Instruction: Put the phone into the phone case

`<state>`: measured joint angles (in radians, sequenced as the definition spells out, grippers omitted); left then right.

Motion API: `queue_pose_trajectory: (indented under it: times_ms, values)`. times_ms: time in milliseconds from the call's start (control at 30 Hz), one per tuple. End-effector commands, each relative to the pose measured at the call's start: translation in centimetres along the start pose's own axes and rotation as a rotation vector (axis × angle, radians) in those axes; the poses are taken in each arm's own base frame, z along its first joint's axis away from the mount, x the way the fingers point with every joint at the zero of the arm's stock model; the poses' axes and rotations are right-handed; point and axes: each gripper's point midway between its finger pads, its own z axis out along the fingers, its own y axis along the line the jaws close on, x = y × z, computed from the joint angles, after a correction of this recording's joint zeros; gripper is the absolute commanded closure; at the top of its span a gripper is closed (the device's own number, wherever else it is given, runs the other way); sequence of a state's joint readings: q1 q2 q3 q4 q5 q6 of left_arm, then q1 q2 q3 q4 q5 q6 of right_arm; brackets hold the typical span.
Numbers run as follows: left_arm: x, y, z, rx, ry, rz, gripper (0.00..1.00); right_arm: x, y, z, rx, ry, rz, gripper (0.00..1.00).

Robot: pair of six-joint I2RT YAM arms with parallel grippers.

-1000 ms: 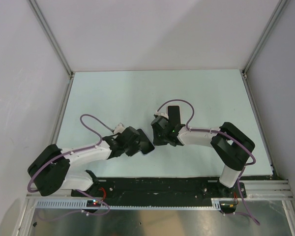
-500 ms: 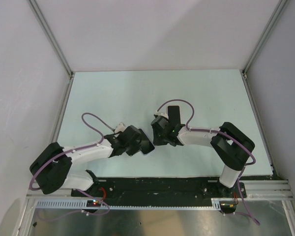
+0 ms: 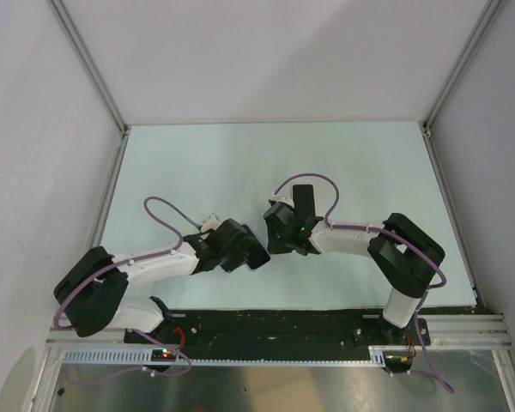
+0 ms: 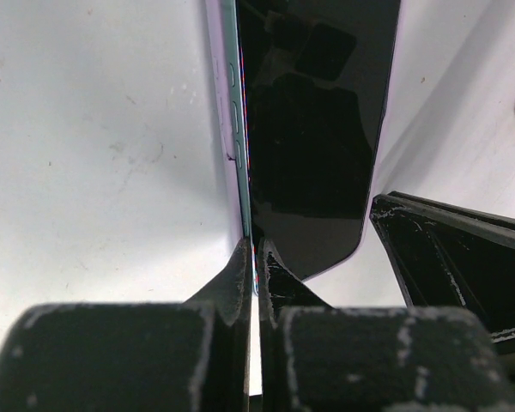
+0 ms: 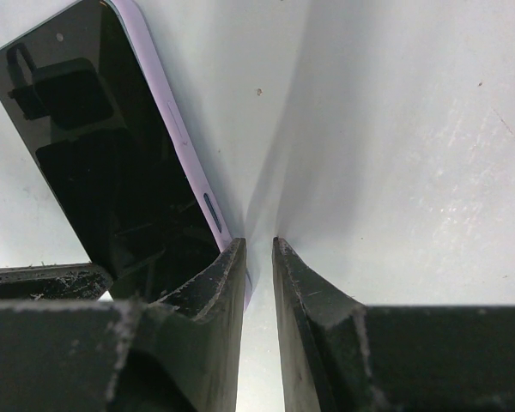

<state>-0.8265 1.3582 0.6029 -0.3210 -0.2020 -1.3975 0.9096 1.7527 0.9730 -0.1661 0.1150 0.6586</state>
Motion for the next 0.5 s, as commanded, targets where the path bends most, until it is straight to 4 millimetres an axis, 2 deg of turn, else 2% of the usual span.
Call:
queue_pose_trajectory:
  times_ms: [0,467]
  values:
    - [0.6,2.9,2.2,-0.094,-0.010,0.024,1.00,0.7,-0.5,0.5,0.025,0.021,-0.011,0.75]
    - [1.4,5.8,3.0,-0.170,0.013,0.061,1.00,-0.7,0.1,-1.1,0.011,-0.027,-0.038,0.75]
